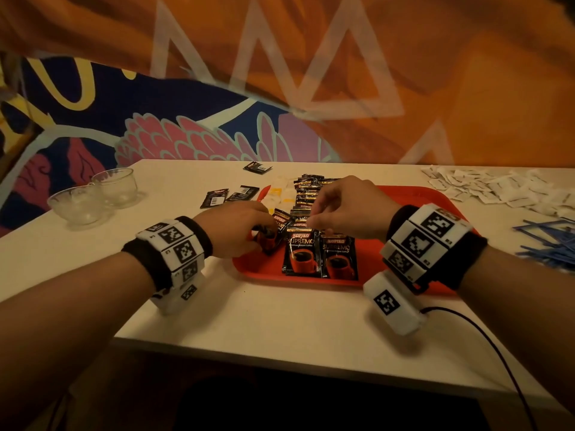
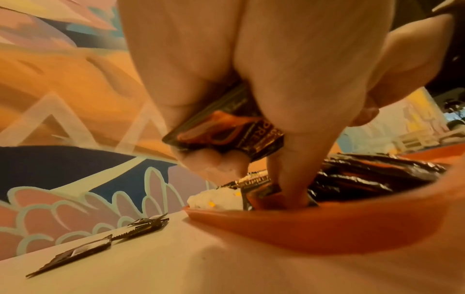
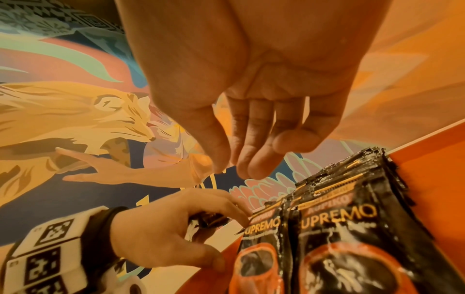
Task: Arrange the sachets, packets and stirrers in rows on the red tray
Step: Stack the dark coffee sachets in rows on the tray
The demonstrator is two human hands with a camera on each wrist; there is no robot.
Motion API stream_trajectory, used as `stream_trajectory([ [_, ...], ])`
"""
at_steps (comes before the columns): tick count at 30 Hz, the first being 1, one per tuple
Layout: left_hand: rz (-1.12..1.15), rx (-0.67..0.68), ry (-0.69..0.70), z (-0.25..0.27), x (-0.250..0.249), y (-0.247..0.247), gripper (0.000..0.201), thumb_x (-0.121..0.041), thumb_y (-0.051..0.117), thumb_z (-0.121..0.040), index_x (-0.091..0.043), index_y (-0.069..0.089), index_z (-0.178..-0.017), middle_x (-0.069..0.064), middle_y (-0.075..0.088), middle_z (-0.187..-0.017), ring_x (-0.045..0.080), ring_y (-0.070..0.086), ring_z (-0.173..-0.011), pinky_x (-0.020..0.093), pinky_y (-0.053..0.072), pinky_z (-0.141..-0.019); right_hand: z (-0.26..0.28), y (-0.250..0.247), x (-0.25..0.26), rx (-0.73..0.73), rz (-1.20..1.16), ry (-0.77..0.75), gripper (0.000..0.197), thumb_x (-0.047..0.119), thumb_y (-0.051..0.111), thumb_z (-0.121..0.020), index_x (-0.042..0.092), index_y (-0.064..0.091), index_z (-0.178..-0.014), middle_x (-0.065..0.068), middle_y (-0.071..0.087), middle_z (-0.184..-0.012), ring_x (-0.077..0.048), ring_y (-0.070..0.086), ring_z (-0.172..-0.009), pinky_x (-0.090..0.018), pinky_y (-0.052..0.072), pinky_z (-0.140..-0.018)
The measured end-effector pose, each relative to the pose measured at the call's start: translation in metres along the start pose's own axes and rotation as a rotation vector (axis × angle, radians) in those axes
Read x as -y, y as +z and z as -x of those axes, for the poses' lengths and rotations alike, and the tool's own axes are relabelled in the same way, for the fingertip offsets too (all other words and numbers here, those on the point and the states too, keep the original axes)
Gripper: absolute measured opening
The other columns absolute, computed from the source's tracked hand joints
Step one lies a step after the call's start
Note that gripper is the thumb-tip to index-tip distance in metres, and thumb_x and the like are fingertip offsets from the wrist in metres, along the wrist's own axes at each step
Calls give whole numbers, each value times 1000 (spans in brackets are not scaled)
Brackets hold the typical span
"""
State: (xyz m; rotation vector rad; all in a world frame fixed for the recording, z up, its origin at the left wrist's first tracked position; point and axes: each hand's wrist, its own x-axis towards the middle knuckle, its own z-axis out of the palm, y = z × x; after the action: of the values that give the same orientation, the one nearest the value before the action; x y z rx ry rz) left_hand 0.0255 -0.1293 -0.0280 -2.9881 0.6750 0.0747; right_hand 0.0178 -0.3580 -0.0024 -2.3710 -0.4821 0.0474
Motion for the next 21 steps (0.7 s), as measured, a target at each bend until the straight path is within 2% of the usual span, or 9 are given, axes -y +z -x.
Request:
stream_trajectory([
  [5, -51, 23, -41, -4, -5, 2, 52, -19, 63, -89, -34, 53, -138, 1, 64, -122, 22, 59, -109, 35, 51, -84, 2, 0, -2, 8, 0, 6, 13, 28, 79, -82, 18, 71, -84, 5, 70, -79, -8, 66, -73, -23, 51, -67],
  [9, -70, 31, -69, -7, -5, 5, 54, -21, 64, -90, -34, 50, -140, 3, 64, -121, 24, 61, -106, 41, 54, -86, 4, 2, -2, 18, 9, -3, 14, 28, 78, -84, 16, 71, -87, 7, 68, -73, -7, 67, -68, -21, 48, -61],
  [16, -65, 18, -71, -11, -2, 9, 53, -22, 66, -90, -31, 50, -140, 3, 62, -122, 24, 57, -110, 42, 52, -90, 4, 3, -3, 20, -1, -8, 13, 26, 78, -84, 16, 71, -83, 6, 68, -73, -6, 65, -66, -21, 48, -63],
  [21, -91, 6, -105, -15, -3, 9, 47, -25, 65, -90, -27, 52, -134, 4, 63, -115, 25, 59, -104, 42, 55, -83, 4, 5, -4, 28, -3, -7, 13, 25, 79, -83, 15, 71, -83, 3, 71, -73, -7, 67, -63, -20, 51, -61],
])
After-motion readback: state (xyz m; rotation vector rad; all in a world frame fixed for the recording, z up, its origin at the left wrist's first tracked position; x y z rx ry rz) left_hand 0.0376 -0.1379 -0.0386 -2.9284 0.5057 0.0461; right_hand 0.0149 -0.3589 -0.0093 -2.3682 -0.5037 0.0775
